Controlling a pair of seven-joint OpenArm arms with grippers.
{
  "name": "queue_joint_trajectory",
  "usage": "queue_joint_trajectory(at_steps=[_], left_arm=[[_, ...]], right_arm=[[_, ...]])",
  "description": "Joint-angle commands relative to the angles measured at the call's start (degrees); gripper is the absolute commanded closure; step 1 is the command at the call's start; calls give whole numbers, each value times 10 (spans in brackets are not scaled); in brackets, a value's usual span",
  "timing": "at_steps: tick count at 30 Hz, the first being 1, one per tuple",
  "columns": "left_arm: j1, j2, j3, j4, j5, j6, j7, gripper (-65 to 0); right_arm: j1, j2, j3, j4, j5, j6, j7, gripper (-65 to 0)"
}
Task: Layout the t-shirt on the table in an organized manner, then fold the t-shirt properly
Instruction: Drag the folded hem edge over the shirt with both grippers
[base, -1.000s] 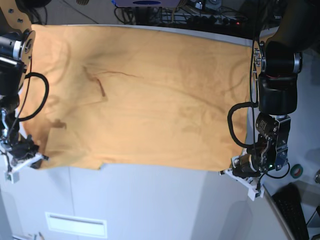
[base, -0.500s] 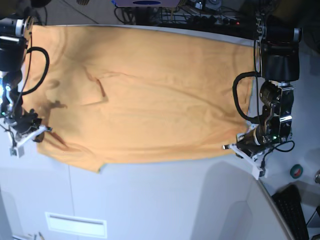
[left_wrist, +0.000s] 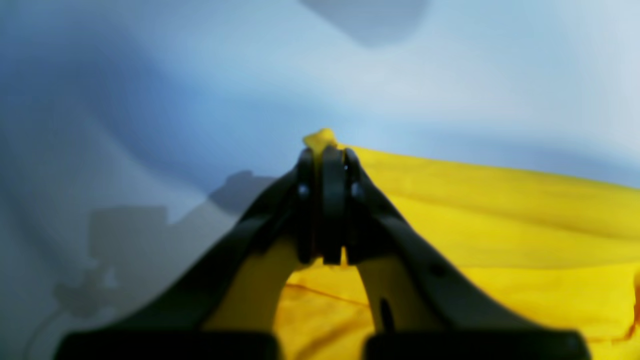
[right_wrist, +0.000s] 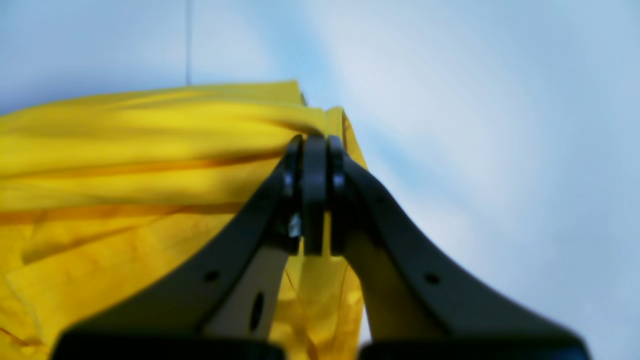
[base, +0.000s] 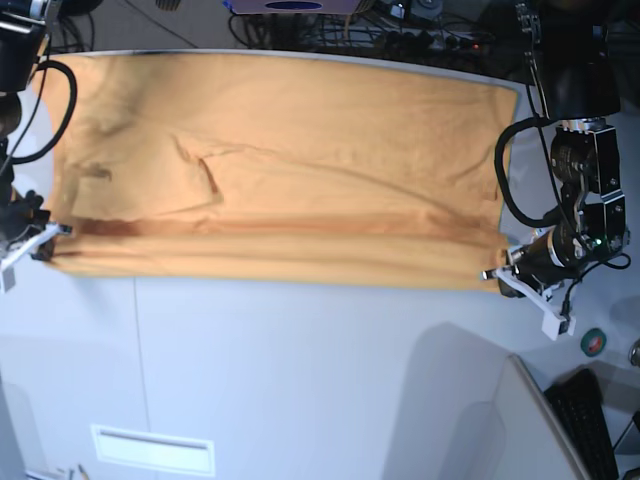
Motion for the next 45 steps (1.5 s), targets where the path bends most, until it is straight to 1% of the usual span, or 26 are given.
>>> queue_joint_trajectory(at_steps=[1,4,7,9,12,17,20,24,30,33,38,41,45], left_arm=[[1,-9,-1,13,-2,-1,-2,0],[17,-9,-3,16,-3,-1,-2,0],[36,-9,-5,18,-4,-1,-2,0],[43,-9,-5,18,-4,-1,-2,0],[55,-18,-5,22,-4,-1,-3,0],[100,-20,-5,86,-4,-1,-3,0],[117,-20,-5,107,-4,0,-3,0],[124,-20,-5,108,-4,0,-4,0],[140,-20,-5,110,-4,0,-4,0],[152,-34,-5,111,-4,0,-4,0],[158,-40,-5,110,-4,0,-4,0],[162,-39,-5,110,-4,0,-4,0],[173,-39,-4,111,-3,0,-4,0]], right_arm=[[-4,12,12,28,6,-1,0,0],[-46,-6,31,78,7,-1,-27,0],[-84,-25,51,116,7,-1,-30,0],[-102,-31,57,130,7,0,-38,0],[-128,-31,55,144,7,0,-45,0],[-152,-32,55,156,7,0,-45,0],[-171,-34,53,177,8,0,-47,0],[-183,-51,56,197,8,0,-73,0],[-203,-53,53,199,8,0,-81,0],[-214,-53,55,199,8,0,-81,0],[-232,-54,52,223,8,0,-92,0],[-237,-78,55,240,8,0,-104,0],[-253,-81,52,262,8,0,-109,0]])
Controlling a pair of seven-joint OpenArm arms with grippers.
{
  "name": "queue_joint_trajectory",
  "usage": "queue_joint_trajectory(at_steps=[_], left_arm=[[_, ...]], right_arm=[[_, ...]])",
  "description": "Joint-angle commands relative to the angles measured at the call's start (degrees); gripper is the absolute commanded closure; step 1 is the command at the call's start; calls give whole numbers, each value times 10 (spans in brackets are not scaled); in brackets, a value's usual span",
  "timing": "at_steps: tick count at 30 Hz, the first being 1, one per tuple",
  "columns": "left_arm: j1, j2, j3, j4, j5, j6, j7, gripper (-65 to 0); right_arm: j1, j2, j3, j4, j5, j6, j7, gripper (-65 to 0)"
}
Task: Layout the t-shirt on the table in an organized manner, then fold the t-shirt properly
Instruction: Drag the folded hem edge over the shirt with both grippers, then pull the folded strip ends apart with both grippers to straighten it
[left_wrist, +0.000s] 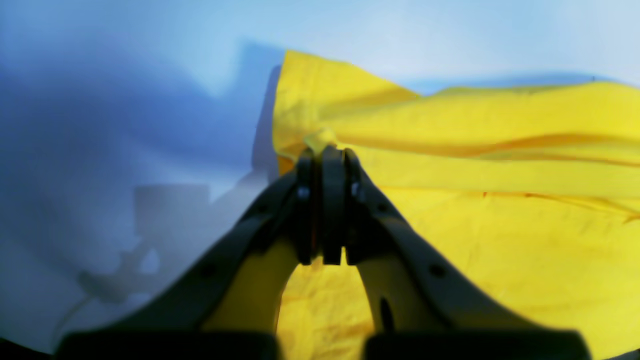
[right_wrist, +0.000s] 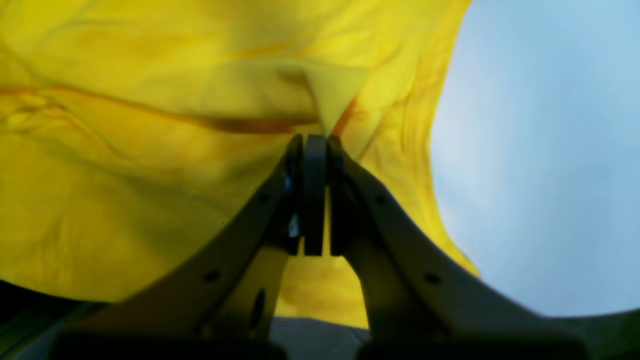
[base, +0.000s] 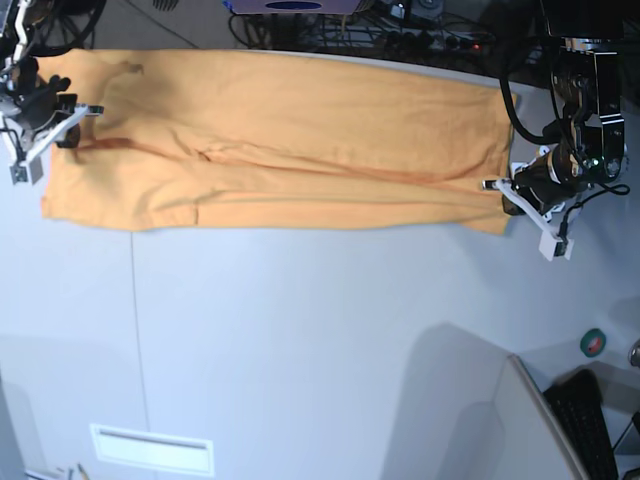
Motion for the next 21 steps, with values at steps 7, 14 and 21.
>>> queue_joint_trajectory(at_steps=[7,14,21], left_arm=[[10,-4,-3,7,44,-2,-9,0],[12,6,3,7,98,-3,-9,0],[14,10,2,6,102,-2,-8,0]], right_arm=[[-5,11,5,-6,0,-1,11,0],[-4,11,5,-31,0,-1,10,0],[-4,11,4,-31,0,-1,8,0]])
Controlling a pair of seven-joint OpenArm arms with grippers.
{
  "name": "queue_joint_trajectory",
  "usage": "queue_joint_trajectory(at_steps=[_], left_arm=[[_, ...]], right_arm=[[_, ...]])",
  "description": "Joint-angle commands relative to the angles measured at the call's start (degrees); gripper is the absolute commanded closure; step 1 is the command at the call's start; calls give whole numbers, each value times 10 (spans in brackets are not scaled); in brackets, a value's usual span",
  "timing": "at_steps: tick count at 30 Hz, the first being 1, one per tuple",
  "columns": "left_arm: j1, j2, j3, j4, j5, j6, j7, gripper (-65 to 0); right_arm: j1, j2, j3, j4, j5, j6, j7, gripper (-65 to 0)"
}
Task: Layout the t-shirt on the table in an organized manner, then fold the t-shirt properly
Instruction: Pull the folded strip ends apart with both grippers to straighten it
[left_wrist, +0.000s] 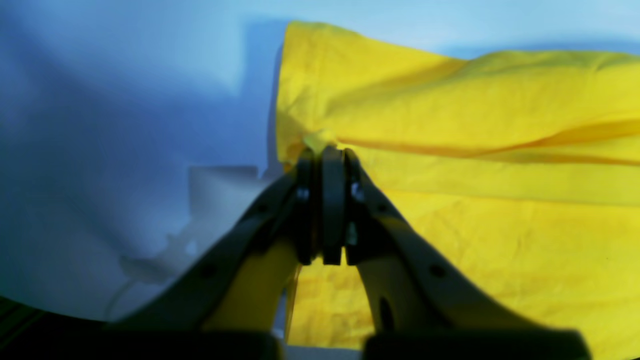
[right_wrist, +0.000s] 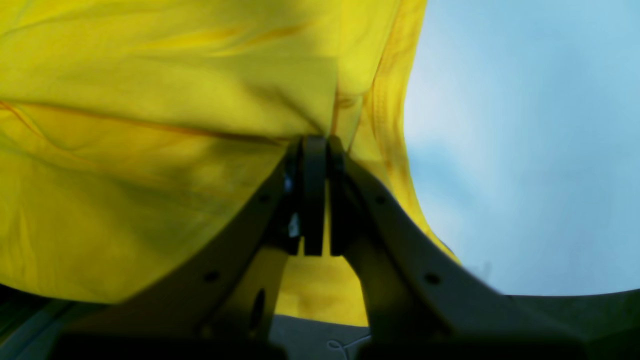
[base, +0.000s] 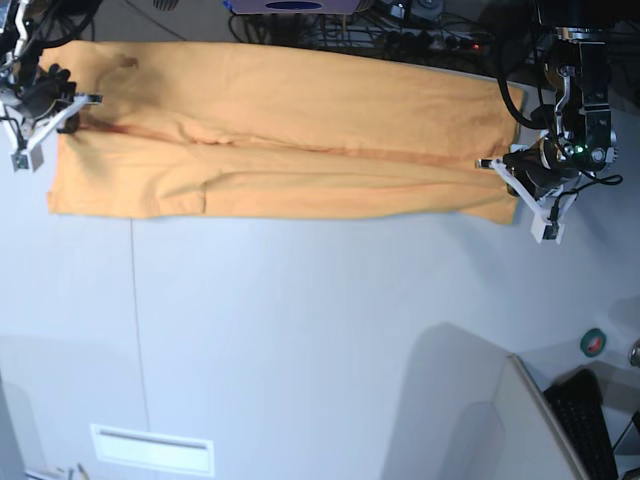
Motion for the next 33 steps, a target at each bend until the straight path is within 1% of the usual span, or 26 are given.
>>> queue_joint_trajectory(at_steps=[1,5,6,9,11,13,16,19,21,22,24,26,27,28,29,30,31,33], left_arm=[[-3,-7,-5,8,3,-2,-7,0],[5,-7,-6,8,3,0,-6,0],[5,-7,-6,8,3,0,-6,0],[14,-7,-7,10,3,0,-5,-8],[17,-7,-8,15,3,0,-5,-107],[24,-8,-8,26,3,0,-4,-204],[51,-9,-9,69,3,0,-4,-319],[81,-9,-9,115,2,0,-3,-436],[110,-8,-9,151,-2,0,-3,-487],[123,-6,-9,166,-2,0,-3,-490],[144,10,-6,195,-3,-1,-3,-462],[146,30,-5,206,-3,-3,-4,-390],[143,39,-4,202,-3,-3,-4,-324],[134,47,-1,196,-3,-3,-5,-239],[123,54,6,190,-3,-3,-4,-142],[110,56,16,182,-2,-3,-3,-28],[99,58,28,171,-1,-3,-3,0],[78,59,49,146,3,-2,-3,0]], right_arm=[[-1,7,5,7,6,0,7,0],[-3,7,5,9,6,0,7,0],[-3,7,5,10,6,0,7,-12],[-4,7,7,11,6,0,7,-170],[-10,7,7,14,6,0,7,-248],[-16,6,7,35,7,0,7,-288],[-30,-11,8,70,7,0,7,-291],[-42,-18,9,102,6,0,7,-291],[-47,-23,9,121,6,0,9,-291],[-47,-25,12,127,6,0,10,-291],[-44,-29,33,134,6,0,11,-291],[-30,-39,48,136,6,0,11,-291],[-21,-41,54,135,6,0,11,-291],[-12,-41,57,133,6,0,11,-285],[-6,-41,57,131,6,0,11,-266],[3,-41,56,129,6,0,11,-224],[13,-41,56,126,6,0,11,-159],[37,-44,56,113,6,0,8,0]])
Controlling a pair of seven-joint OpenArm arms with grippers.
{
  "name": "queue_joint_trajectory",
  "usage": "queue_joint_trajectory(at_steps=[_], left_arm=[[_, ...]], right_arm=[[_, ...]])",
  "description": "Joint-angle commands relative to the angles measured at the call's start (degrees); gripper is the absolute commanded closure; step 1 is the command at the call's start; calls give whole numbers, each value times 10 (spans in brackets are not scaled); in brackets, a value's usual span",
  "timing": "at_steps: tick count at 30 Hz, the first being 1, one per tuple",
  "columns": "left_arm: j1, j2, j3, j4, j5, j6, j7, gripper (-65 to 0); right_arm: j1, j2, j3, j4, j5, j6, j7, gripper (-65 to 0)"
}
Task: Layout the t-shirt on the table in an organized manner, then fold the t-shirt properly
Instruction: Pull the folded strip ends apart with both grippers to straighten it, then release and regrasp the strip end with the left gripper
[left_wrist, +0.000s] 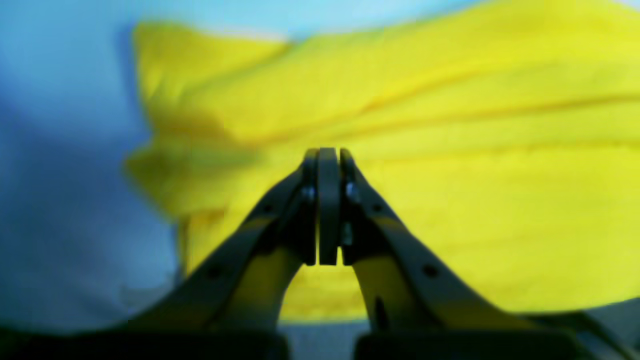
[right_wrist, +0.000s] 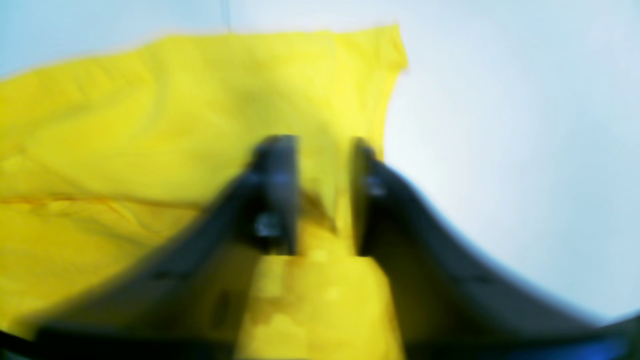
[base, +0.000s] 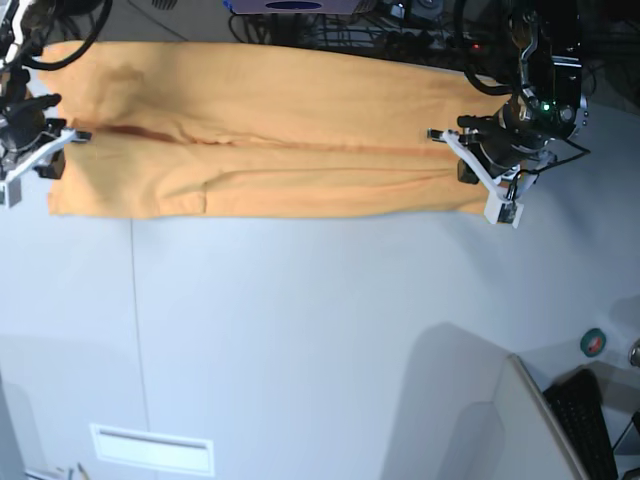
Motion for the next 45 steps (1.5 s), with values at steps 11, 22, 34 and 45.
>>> queue_joint_trajectory(at_steps=[11,22,34,45], left_arm=[[-70,-8,41,-205,3,-1,-8,0],[-7,-32,32,1,-3,-1,-2,0],[-147,-15,-3,-230,2,-1,-10,0],[-247,-23,-3,-420,3,-1,-93,0]], right_arm=[[80,46,-20,-208,-1,2,12,0],[58,62,-7,-142,-2,2,9,0],[87,61,-122,-221,-3,1,14,0],[153,95,-127,-346,-4,-2,56,0]])
